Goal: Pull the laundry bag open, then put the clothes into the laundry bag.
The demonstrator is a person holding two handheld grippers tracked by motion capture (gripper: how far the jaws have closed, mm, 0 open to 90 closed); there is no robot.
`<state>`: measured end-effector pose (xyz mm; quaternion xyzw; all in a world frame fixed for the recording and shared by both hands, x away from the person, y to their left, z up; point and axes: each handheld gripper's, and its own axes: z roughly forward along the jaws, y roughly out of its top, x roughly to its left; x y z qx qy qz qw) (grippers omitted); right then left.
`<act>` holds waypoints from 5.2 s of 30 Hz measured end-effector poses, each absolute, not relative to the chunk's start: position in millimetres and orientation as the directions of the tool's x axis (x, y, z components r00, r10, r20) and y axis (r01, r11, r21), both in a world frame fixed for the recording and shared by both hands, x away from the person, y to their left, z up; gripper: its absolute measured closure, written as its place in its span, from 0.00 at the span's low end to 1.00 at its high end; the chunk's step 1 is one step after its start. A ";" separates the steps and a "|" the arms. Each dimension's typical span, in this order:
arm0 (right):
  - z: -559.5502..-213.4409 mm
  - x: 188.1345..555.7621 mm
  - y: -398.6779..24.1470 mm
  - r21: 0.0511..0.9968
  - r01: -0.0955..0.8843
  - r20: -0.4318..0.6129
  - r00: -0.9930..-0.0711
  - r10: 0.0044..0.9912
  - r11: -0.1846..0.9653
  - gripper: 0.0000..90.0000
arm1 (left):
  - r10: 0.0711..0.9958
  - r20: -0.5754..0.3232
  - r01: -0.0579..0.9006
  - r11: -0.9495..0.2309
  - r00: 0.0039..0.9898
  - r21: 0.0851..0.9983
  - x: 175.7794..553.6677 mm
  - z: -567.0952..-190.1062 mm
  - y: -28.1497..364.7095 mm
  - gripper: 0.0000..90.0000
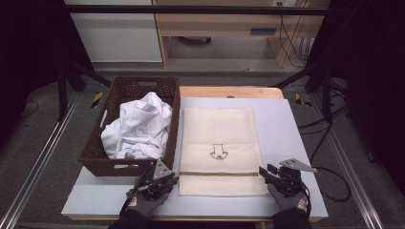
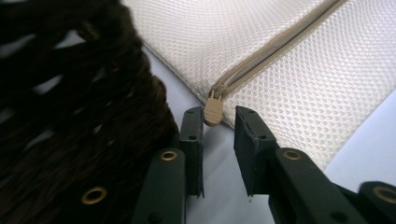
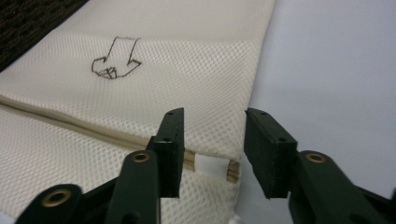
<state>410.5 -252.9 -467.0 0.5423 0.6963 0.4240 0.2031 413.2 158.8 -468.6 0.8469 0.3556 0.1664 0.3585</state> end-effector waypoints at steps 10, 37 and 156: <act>-474.6 429.1 -244.4 0.799 0.584 0.055 -0.313 0.948 0.146 0.63 | 0.735 -0.084 0.522 -0.392 0.673 0.758 397.6 -470.5 160.8 0.73; -481.3 429.6 -244.8 0.761 0.640 0.087 -0.259 0.962 0.104 0.87 | 0.713 -0.047 0.479 -0.419 0.699 0.771 398.4 -478.0 145.1 0.89; -460.8 439.7 -149.2 0.804 0.533 0.117 -0.576 0.809 0.263 0.99 | 0.618 0.148 0.305 -0.566 0.772 0.766 444.3 -459.6 56.4 0.60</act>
